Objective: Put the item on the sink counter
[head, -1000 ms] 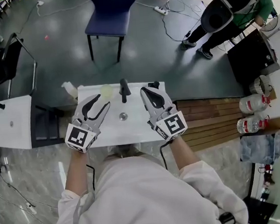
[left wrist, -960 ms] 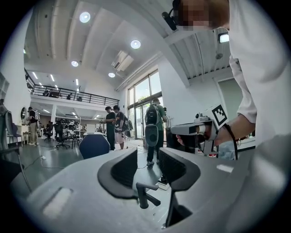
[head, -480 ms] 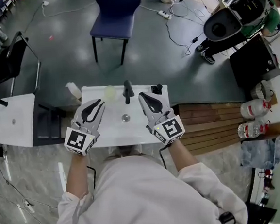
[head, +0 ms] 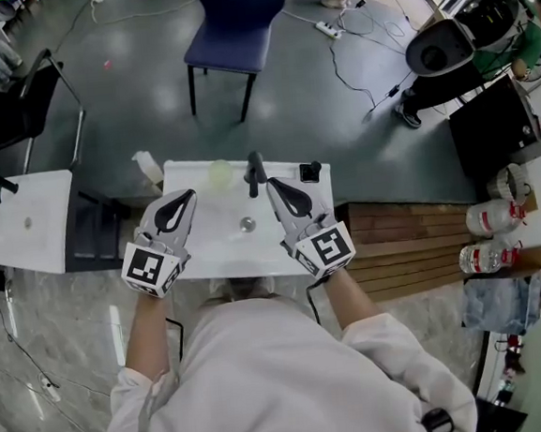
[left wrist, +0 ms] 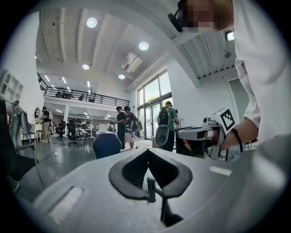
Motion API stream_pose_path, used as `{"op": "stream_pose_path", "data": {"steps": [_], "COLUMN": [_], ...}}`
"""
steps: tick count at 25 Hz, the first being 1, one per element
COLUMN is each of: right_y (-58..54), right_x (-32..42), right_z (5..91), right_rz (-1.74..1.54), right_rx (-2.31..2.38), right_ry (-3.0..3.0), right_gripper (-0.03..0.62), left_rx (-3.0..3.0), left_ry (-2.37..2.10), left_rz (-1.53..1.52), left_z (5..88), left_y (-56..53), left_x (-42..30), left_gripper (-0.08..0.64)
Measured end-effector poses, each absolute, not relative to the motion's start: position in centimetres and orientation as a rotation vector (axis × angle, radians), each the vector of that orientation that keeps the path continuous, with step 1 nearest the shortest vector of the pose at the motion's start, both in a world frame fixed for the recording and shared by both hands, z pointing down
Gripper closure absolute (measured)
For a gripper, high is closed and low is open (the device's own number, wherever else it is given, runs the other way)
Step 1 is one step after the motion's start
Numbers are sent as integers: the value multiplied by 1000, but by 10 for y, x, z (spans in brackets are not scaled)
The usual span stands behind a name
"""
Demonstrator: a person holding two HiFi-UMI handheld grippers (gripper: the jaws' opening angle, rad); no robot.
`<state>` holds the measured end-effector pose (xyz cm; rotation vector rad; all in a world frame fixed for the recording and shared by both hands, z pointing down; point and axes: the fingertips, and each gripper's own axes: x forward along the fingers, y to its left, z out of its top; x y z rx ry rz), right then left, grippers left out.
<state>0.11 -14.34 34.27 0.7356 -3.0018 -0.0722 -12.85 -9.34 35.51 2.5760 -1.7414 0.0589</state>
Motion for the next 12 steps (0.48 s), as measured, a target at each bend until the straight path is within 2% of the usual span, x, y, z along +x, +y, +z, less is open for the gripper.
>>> {"op": "stream_pose_path", "data": {"steps": [12], "right_y": [-142], "right_x": [-1], "right_z": [347], "right_rz": [-71], "right_rx": [716], "right_ry": [-2991], "right_gripper": [589], "left_rx": [2560], "left_ry": [-1769], "left_rz": [71], "left_z": [357], "left_y": [-93], "left_x": [-135], "left_gripper": [557]}}
